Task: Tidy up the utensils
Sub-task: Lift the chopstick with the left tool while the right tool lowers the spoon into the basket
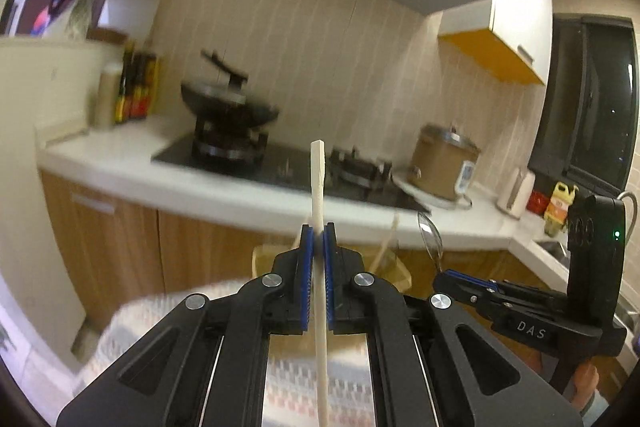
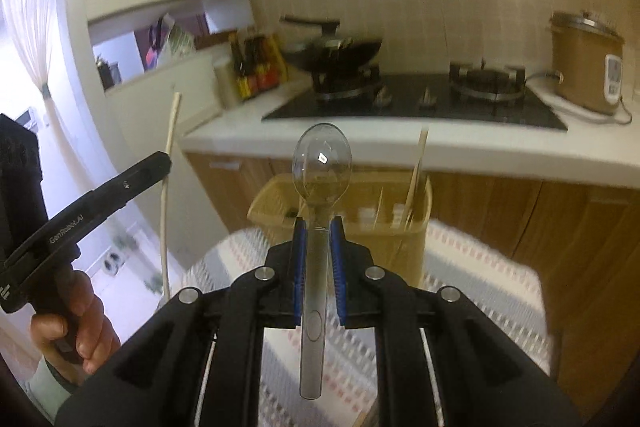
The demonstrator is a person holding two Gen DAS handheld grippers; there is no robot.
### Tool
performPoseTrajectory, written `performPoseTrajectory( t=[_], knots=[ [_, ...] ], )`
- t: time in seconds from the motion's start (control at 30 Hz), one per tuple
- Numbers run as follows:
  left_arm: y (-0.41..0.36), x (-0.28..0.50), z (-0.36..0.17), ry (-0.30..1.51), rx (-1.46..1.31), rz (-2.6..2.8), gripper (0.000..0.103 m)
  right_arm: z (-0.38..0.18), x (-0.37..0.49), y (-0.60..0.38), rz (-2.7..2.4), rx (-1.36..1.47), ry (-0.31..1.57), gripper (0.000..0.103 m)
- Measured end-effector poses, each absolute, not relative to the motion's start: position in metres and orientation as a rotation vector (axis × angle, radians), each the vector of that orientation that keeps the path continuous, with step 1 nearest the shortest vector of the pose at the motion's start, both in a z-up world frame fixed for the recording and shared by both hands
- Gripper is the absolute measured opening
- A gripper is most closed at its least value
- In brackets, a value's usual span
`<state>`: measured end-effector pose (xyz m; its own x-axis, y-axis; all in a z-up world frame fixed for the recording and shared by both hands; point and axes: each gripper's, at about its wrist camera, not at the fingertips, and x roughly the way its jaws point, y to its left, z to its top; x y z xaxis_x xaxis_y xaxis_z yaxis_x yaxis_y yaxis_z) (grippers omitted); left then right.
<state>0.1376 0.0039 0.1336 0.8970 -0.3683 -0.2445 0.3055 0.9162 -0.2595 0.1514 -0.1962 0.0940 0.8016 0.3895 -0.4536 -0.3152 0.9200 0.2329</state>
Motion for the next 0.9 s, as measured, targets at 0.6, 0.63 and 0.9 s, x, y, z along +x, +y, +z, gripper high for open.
performPoseTrajectory(
  t=[0.6, 0.63, 0.9],
  knots=[
    [-0.041, 0.235, 0.12, 0.082, -0.348, -0.276, 0.003, 0.084, 0.235, -0.222, 0.175, 0.173, 0.247, 0.01],
    [-0.045, 0.237, 0.115, 0.071, -0.342, -0.253, 0.003, 0.08, 0.236, -0.223, 0.175, 0.17, 0.238, 0.01],
    [-0.058, 0.248, 0.087, 0.061, -0.284, -0.168, 0.003, 0.051, 0.244, -0.218, 0.158, 0.127, 0.208, 0.011]
  ],
)
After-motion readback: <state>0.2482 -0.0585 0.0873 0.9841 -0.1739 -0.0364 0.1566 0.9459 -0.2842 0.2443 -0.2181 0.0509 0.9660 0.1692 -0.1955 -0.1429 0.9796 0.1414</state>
